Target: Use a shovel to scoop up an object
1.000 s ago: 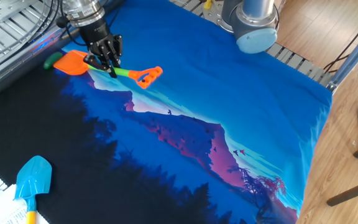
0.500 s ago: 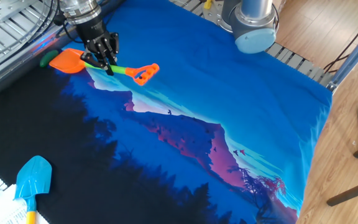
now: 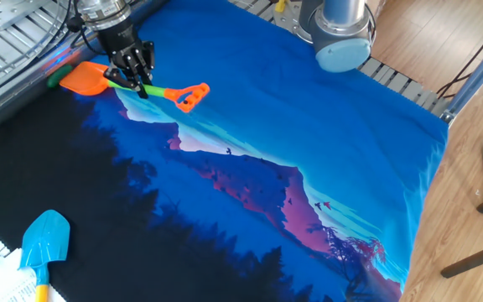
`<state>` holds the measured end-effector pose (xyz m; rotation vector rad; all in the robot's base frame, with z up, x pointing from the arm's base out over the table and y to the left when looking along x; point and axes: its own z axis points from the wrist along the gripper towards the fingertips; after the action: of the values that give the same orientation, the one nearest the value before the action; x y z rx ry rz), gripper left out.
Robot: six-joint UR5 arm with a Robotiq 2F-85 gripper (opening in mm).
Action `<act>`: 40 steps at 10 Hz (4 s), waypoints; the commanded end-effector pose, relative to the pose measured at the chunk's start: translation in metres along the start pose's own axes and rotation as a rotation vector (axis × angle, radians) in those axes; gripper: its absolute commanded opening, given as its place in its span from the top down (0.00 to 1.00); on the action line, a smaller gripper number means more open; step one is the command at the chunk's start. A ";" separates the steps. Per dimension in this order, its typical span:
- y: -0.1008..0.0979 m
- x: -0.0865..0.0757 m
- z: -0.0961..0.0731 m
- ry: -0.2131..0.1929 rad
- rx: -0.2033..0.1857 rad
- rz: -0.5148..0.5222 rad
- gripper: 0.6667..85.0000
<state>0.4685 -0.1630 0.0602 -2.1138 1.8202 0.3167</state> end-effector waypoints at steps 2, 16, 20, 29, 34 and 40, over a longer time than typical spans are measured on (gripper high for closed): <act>-0.001 0.009 -0.004 0.014 0.009 0.004 0.91; -0.012 -0.021 0.001 0.035 0.003 -0.005 0.96; -0.007 -0.010 -0.003 0.048 -0.004 -0.004 0.96; 0.000 0.000 -0.006 -0.017 -0.020 0.036 0.98; 0.001 0.019 -0.007 0.016 -0.006 0.013 0.98; -0.005 0.017 0.000 0.069 0.007 -0.085 0.98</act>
<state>0.4707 -0.1839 0.0509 -2.1911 1.7922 0.2631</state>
